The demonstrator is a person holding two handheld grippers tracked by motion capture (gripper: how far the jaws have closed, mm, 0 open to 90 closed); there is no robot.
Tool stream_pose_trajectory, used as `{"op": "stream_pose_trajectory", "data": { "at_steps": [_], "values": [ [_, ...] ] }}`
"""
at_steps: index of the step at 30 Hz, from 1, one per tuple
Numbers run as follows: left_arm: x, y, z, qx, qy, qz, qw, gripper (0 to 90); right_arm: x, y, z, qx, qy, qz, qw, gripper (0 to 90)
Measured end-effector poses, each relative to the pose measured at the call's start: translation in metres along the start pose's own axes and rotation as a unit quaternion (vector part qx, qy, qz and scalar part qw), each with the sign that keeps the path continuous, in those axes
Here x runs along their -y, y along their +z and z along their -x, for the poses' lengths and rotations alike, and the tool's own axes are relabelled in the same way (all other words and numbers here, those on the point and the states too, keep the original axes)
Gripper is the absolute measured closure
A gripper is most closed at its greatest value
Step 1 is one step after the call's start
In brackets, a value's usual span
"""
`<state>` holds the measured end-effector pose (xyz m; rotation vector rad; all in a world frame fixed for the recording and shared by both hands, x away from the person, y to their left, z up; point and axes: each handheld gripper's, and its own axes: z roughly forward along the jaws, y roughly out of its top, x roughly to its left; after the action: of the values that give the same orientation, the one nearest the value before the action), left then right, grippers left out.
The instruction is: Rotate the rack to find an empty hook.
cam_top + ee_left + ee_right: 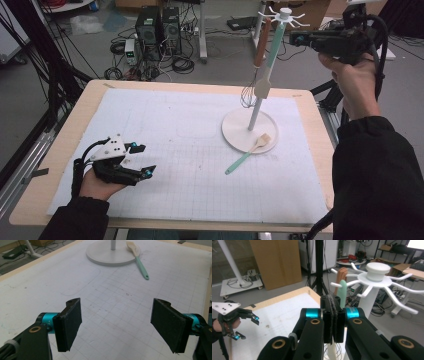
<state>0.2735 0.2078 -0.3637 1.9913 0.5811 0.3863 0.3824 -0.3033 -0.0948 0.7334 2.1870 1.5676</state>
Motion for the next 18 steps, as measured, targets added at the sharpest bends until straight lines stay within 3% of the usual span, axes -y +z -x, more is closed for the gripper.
{"op": "stream_pose_trajectory", "data": {
  "at_steps": [18],
  "values": [
    [0.0,0.001,0.0,0.003,0.0,-0.001,1.0,24.9,-0.006,-0.014,0.012,0.023,0.007,0.009,0.9997,89.3]
  ]
}}
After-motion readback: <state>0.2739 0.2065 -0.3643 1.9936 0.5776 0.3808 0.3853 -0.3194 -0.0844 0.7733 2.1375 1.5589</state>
